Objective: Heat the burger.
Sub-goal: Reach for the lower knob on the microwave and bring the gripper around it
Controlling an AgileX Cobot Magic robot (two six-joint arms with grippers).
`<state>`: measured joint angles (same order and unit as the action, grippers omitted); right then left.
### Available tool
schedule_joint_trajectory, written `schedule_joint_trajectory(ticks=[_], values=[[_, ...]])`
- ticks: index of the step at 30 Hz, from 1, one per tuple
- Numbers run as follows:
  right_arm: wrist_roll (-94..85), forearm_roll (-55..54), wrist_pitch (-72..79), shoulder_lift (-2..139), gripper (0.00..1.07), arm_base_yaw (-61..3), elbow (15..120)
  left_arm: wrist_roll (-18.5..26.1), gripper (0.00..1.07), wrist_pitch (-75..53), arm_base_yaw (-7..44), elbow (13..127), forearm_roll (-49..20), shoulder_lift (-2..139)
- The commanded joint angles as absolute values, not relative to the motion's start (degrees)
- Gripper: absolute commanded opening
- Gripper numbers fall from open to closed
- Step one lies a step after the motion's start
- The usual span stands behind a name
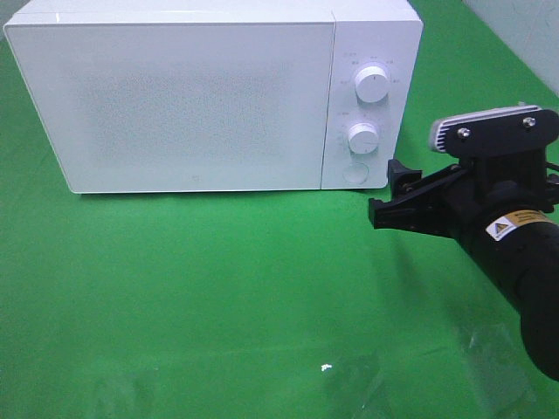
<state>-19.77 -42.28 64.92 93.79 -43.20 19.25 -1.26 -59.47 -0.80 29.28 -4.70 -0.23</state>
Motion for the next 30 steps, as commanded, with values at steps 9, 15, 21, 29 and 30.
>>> schedule_joint_trajectory(ticks=[9, 15, 21, 29, 30], values=[[-21.4, -54.1, 65.8, 100.2, 0.71, -46.0, 28.1, -1.4, 0.98, -59.1, -0.9, 29.2, -4.7, -1.7], [-21.1, -53.5, 66.3, 103.3, 0.78, -46.0, 30.5, -1.4, 0.98, -59.1, -0.9, 29.2, -4.7, -1.7], [-20.4, -51.6, 66.7, 105.8, 0.76, -45.8, 33.1, -1.4, 0.98, -59.1, -0.9, 29.2, -4.7, -1.7], [-20.4, -48.9, 65.9, 111.0, 0.76, -43.3, 38.2, -1.4, 0.98, -59.1, -0.9, 29.2, -4.7, -1.7], [-20.4, -48.9, 65.9, 111.0, 0.76, -43.3, 38.2, -1.4, 0.98, -59.1, -0.9, 29.2, -4.7, -1.7]])
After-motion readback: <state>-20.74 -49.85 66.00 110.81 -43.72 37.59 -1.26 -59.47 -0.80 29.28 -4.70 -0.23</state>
